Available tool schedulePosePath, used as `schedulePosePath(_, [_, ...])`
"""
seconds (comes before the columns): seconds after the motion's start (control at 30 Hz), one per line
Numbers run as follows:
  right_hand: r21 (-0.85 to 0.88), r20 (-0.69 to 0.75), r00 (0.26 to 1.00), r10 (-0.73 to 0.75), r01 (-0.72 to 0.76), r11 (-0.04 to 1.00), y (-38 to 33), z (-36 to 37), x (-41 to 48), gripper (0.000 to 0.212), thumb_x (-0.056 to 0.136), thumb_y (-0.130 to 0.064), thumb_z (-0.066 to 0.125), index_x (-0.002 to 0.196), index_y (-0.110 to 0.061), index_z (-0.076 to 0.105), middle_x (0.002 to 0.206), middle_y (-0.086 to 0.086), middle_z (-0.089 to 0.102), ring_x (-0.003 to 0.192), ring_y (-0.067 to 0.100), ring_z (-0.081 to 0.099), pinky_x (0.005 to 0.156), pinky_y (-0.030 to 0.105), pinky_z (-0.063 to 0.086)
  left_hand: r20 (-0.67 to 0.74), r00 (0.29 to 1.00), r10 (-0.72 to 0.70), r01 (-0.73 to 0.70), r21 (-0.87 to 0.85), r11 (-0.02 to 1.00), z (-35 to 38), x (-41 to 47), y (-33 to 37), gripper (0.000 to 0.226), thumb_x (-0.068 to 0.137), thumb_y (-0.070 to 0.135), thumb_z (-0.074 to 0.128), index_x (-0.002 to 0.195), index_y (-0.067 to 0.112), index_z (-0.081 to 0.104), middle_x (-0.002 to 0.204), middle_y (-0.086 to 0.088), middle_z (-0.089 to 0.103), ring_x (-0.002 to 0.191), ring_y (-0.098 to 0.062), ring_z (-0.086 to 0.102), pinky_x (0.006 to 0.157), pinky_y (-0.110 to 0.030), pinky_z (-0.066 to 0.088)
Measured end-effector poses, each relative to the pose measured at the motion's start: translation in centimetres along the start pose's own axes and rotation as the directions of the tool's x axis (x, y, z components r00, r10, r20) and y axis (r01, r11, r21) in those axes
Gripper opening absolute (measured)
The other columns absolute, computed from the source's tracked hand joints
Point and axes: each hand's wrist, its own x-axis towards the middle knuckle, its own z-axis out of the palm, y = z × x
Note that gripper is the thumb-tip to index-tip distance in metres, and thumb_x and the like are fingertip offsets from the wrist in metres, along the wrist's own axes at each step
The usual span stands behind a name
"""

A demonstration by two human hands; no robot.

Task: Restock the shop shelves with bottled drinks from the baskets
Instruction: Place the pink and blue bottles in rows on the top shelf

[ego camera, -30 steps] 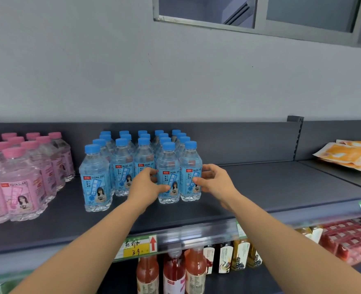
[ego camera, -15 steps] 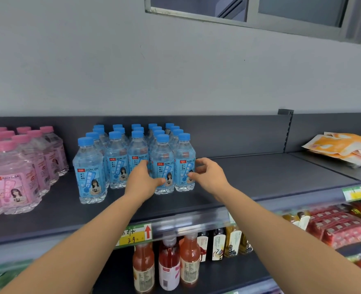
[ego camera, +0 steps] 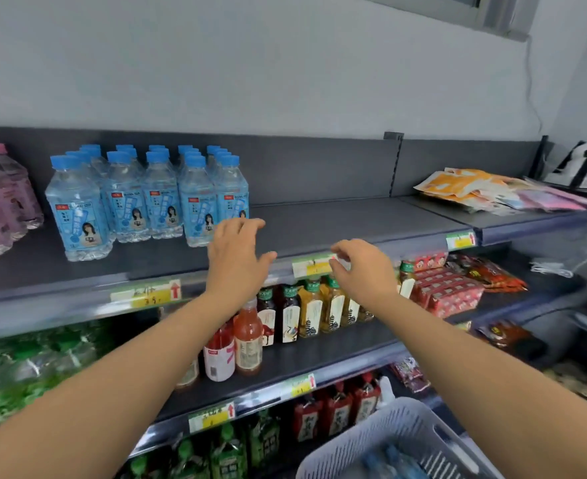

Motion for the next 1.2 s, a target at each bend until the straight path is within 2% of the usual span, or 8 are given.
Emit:
schedulePosePath(0.13, [-0.07,0.062,0.996,0.07,-0.065,0.995,4.6,-1.0,-6.1,0.02,0.09,-0.025,0.059,0.106,-0.014,0.067,0.1,0.003,0.067,0.093,0.024,0.061,0.067,0.029,0.044,0.156,0.987,0.044,-0.042,-0.012,0.999,4.4,-4.9,2.7,0.045,0.087,0.028,0.065,0.128,0.019,0.051,0.128,-0.001,0.052,0.124,-0.023,0.038,0.101,-0.038,0.034])
schedulePosePath(0.3, [-0.13,0.174,0.964,0.202,-0.181,0.975,10.0,-0.8,-13.3,0.022,0.091,-0.024,0.057,0.109,-0.017,0.066,0.103,0.001,0.065,0.097,0.023,0.06,0.069,0.031,0.048,0.353,0.93,0.101,-0.115,0.018,0.993,10.4,-11.3,4.6,0.044,0.087,0.03,0.064,0.128,0.02,0.051,0.125,0.0,0.052,0.121,-0.022,0.041,0.097,-0.035,0.036])
schedulePosePath(0.6, [-0.243,0.365,0.804,0.47,-0.405,0.882,17.1,3.2,-23.7,0.021,0.093,-0.027,0.049,0.102,-0.017,0.065,0.101,0.003,0.062,0.095,0.025,0.059,0.068,0.032,0.045,0.651,0.751,0.111,-0.228,0.098,0.969,21.3,-20.4,4.6,0.042,0.089,0.034,0.059,0.128,0.022,0.049,0.122,0.002,0.051,0.118,-0.02,0.042,0.096,-0.033,0.041])
schedulePosePath(0.67, [-0.279,0.4,0.756,0.519,-0.439,0.854,18.5,4.5,-25.6,0.021,0.093,-0.025,0.047,0.094,-0.014,0.066,0.098,0.004,0.061,0.094,0.027,0.059,0.065,0.031,0.041,0.701,0.707,0.091,-0.225,0.102,0.969,23.7,-22.3,4.1,0.043,0.09,0.035,0.058,0.129,0.022,0.048,0.12,0.002,0.051,0.116,-0.021,0.042,0.094,-0.032,0.041])
schedulePosePath(0.77, [-0.303,0.457,0.678,0.576,-0.49,0.817,20.6,6.8,-28.5,0.02,0.091,-0.025,0.051,0.093,-0.014,0.067,0.109,0.005,0.064,0.096,0.028,0.06,0.072,0.034,0.048,0.761,0.645,0.065,-0.224,0.108,0.969,27.3,-25.2,3.5,0.042,0.09,0.037,0.058,0.128,0.022,0.049,0.12,0.002,0.052,0.116,-0.021,0.043,0.094,-0.033,0.04])
schedulePosePath(1.0, [-0.386,0.598,0.439,0.67,-0.575,0.721,25.5,13.0,-32.6,0.024,0.091,-0.025,0.056,0.11,-0.012,0.061,0.114,0.013,0.061,0.105,0.033,0.058,0.079,0.036,0.048,0.846,0.529,0.068,-0.334,0.134,0.933,35.2,-29.8,2.2,0.037,0.087,0.033,0.063,0.121,0.019,0.055,0.114,0.001,0.056,0.112,-0.02,0.049,0.094,-0.034,0.044])
schedulePosePath(1.13, [-0.43,0.655,0.294,0.696,-0.612,0.664,27.4,17.0,-33.2,0.035,0.089,-0.024,0.057,0.121,-0.009,0.055,0.121,0.017,0.057,0.112,0.034,0.057,0.09,0.038,0.049,0.881,0.471,0.034,-0.34,0.146,0.929,39.2,-31.2,1.3,0.03,0.087,0.023,0.061,0.116,0.018,0.055,0.113,-0.001,0.056,0.11,-0.022,0.048,0.09,-0.034,0.044])
schedulePosePath(1.2, [-0.461,0.67,0.22,0.709,-0.625,0.63,27.9,18.8,-33.4,0.039,0.087,-0.024,0.058,0.123,-0.008,0.053,0.119,0.015,0.056,0.109,0.032,0.057,0.091,0.038,0.051,0.89,0.456,0.009,-0.319,0.154,0.935,41.1,-31.8,0.8,0.037,0.085,0.011,0.058,0.122,0.015,0.054,0.117,-0.003,0.055,0.113,-0.023,0.046,0.093,-0.035,0.044])
